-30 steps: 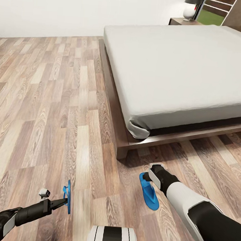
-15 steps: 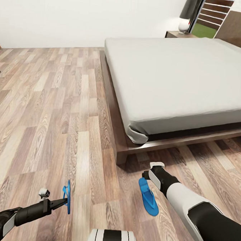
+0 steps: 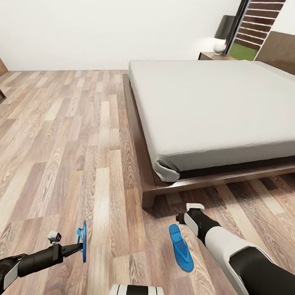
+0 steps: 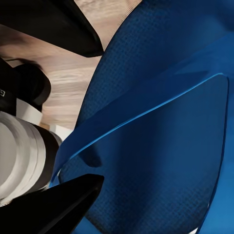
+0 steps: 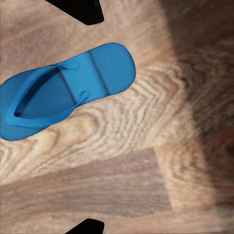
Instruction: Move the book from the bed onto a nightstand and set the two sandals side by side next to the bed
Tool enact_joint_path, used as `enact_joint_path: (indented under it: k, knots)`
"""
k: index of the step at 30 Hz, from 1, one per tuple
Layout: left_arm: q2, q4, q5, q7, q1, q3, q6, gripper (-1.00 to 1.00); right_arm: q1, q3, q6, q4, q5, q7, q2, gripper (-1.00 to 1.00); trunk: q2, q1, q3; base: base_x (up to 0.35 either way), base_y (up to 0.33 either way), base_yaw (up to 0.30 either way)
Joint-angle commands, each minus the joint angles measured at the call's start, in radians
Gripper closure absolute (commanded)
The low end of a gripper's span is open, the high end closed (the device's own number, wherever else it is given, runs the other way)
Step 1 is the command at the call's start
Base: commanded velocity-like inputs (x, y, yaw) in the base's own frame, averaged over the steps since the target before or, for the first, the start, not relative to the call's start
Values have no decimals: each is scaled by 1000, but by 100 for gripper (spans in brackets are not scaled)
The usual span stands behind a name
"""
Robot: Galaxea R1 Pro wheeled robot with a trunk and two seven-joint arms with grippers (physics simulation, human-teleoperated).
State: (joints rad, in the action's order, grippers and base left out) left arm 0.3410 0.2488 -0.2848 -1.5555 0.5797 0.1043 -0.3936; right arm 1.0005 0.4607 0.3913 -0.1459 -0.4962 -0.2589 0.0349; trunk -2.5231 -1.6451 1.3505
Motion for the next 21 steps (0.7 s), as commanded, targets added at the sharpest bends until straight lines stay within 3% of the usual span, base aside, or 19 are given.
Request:
enact_joint_path:
  k: [1, 5, 7, 10, 12, 15, 17, 18, 21]
  knots:
    - [0, 0, 1, -2, 0, 0, -10, 100, -1, 9, -7, 9, -30, 2, -1, -100, 0, 1, -3, 0, 0, 0]
    - [0, -1, 4, -2, 0, 0, -10, 100, -3, 8, -26, 50, -91, 59, -6, -100, 1, 2, -19, 0, 0, 0]
    - [0, -2, 5, -2, 0, 0, -10, 100, -7, 7, -39, 82, -114, 115, -13, -100, 1, 3, -27, 0, 0, 0]
    - [1, -2, 7, -2, 0, 0, -10, 100, -19, 6, -83, 153, -152, 250, -48, -100, 2, 5, -38, 0, 0, 0]
    - [1, -3, 7, -2, 0, 1, -9, 100, -40, 6, -128, 182, -188, 373, -93, -100, 3, 6, -46, 0, 0, 0]
    - [1, -3, 7, -1, 0, 0, -9, 100, -89, 6, -160, 194, -240, 497, -146, -100, 3, 7, -57, 0, 0, 0]
    - [1, -3, 7, 0, 0, 0, -8, 100, -134, 6, -186, 199, -321, 625, -197, -100, 4, 8, -65, 0, 0, 0]
    - [0, -3, 7, 1, 0, 0, -8, 100, -143, 6, -193, 200, -346, 657, -209, -100, 4, 8, -69, 0, 0, 0]
    - [0, -3, 7, 1, 0, 0, -6, 100, -179, 7, -238, 202, -475, 803, -250, -100, 5, 10, -81, 0, 0, 0]
